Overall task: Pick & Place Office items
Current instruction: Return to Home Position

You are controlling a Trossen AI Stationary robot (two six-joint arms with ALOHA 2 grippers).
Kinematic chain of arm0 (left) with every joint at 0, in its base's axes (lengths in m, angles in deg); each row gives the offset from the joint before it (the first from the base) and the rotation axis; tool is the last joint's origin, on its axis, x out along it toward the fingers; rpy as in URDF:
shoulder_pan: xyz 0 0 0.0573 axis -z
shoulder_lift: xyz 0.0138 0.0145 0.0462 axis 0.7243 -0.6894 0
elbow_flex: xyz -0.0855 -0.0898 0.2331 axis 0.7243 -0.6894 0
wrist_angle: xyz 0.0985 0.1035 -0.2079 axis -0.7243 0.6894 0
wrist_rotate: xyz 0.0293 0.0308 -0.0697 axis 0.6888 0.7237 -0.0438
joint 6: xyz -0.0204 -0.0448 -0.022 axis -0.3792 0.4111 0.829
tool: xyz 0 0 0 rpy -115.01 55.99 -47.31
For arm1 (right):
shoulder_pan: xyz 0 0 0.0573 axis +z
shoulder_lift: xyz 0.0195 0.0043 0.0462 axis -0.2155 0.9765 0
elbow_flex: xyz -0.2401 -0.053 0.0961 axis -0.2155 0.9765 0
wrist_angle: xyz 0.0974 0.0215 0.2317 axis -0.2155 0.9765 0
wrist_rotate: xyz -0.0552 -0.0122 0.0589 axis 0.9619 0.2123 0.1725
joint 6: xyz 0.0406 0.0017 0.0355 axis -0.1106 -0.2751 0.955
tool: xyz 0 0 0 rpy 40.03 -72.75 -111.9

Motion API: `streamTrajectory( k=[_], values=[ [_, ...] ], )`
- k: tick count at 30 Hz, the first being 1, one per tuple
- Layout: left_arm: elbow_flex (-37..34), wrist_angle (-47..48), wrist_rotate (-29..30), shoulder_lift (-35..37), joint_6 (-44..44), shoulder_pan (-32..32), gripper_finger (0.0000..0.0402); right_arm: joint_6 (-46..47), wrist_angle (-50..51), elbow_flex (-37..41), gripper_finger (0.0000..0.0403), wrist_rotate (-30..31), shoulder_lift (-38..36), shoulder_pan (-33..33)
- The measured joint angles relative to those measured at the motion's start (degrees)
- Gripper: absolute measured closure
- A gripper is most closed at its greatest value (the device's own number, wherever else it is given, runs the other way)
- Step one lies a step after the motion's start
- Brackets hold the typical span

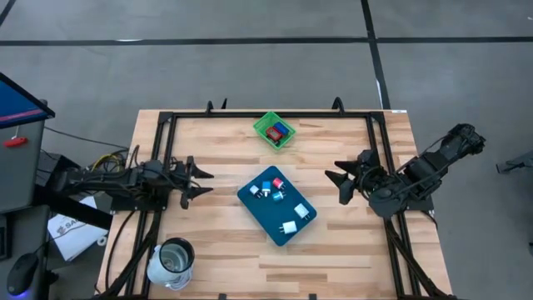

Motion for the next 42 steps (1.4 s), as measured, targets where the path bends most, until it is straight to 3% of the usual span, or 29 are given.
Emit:
streamTrajectory(
  k=[5, 10, 15, 18, 21, 27, 32, 42],
  values=[
    [-0.1, -2.3, 0.0, -5.5, 2.2, 0.0, 0.0179, -2.7, -0.8, 0.0, 0.0163, -1.2, 0.8, -1.1],
    [-0.1, -3.2, -0.1, -9.3, 2.2, 0.0, 0.0179, -13.2, -8.7, 0.0, 0.0163, -8.0, 4.8, -5.4],
    [-0.1, -3.2, -0.2, -11.8, 2.2, 0.0, 0.0179, -34.6, -25.8, 0.0, 0.0163, -23.1, 9.7, -13.4],
    [-0.1, -3.3, -0.2, -12.7, 2.2, 0.0, 0.0179, -46.3, -36.6, 0.0, 0.0163, -35.2, 12.6, -18.3],
    [-0.1, -3.4, -0.2, -13.1, 2.3, 0.0, 0.0179, -53.0, -42.2, 0.0, 0.0163, -45.8, 14.7, -22.2],
    [-0.1, -3.5, -0.2, -13.1, 2.3, 0.0, 0.0179, -60.1, -45.7, 1.4, 0.0163, -61.0, 15.7, -26.2],
    [-0.1, -4.0, -0.3, -13.2, 2.3, 0.0, 0.0179, -61.6, -61.2, 17.4, 0.0163, -64.7, 4.5, -26.5],
    [-0.1, -5.3, -0.3, -14.2, 2.3, 0.0, 0.0179, -62.6, -77.8, 51.3, 0.0163, -59.3, -17.6, -27.4]
  ],
)
